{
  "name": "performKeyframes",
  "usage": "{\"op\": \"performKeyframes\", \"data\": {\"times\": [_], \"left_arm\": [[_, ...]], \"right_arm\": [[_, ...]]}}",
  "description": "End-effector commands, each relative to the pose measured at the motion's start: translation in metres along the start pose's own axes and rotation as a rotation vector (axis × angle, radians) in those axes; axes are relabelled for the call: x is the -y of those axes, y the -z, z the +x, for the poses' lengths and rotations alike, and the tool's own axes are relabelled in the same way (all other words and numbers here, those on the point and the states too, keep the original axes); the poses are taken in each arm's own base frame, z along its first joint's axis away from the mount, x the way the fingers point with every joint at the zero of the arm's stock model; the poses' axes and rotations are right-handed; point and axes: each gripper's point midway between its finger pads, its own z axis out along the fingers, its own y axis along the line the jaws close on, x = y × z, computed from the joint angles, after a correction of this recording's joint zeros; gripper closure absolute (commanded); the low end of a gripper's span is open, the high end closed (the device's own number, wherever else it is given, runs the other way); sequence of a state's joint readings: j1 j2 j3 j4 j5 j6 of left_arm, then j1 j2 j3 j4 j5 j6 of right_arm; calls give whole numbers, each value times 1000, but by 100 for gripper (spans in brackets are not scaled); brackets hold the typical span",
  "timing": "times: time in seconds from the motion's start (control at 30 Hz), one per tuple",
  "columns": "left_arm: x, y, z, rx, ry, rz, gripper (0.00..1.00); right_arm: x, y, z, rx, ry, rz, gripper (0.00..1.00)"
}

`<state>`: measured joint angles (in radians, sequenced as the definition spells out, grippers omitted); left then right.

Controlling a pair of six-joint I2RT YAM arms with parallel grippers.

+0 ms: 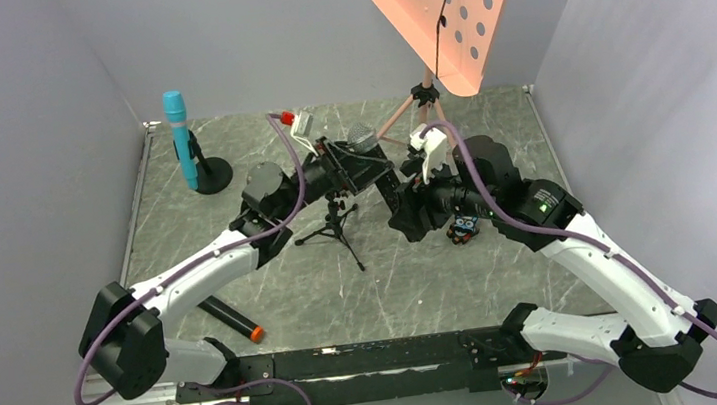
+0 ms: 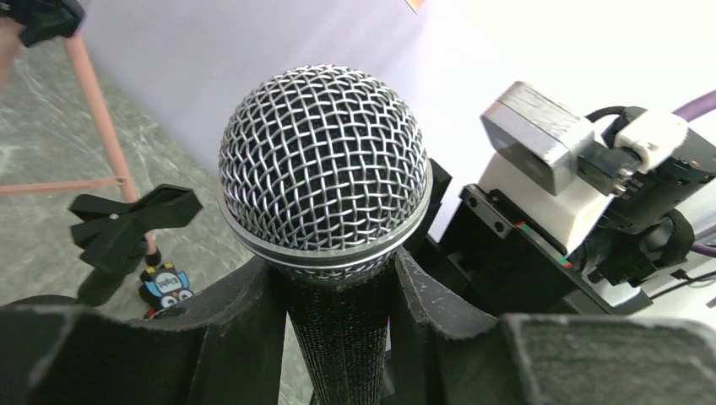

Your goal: Attach the microphones to the stand

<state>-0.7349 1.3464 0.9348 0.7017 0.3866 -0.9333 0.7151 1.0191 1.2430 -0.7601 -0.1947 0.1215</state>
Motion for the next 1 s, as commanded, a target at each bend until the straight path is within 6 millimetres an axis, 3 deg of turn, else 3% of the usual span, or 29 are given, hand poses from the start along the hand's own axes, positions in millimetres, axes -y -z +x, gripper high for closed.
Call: {"op": "performKeyframes", "data": {"times": [0.0,0.23,0.43,0.53,0.63,0.77,0.83,0.97], "left_arm": [[24,11,-28,68,-89,76,100],[12,46,-62,65,-305,-116,100],[19,71,-104,93,-496,-237,100],[27,71,-123,112,-571,-241,100],[31,67,-139,126,-666,-256,100],[25,61,-155,154,-774,-282,100],[22,56,-163,173,-799,-289,100],[11,40,-171,182,-817,-284,100]], "right_arm": [[-2,7,-12,66,41,-10,19],[18,20,-7,100,107,58,3],[21,30,14,113,234,-2,0],[17,19,38,77,320,-102,0],[18,1,78,0,454,-243,0],[32,-17,114,-61,491,-294,1],[34,-25,120,-33,485,-311,2],[35,-16,120,-45,524,-322,1]]}}
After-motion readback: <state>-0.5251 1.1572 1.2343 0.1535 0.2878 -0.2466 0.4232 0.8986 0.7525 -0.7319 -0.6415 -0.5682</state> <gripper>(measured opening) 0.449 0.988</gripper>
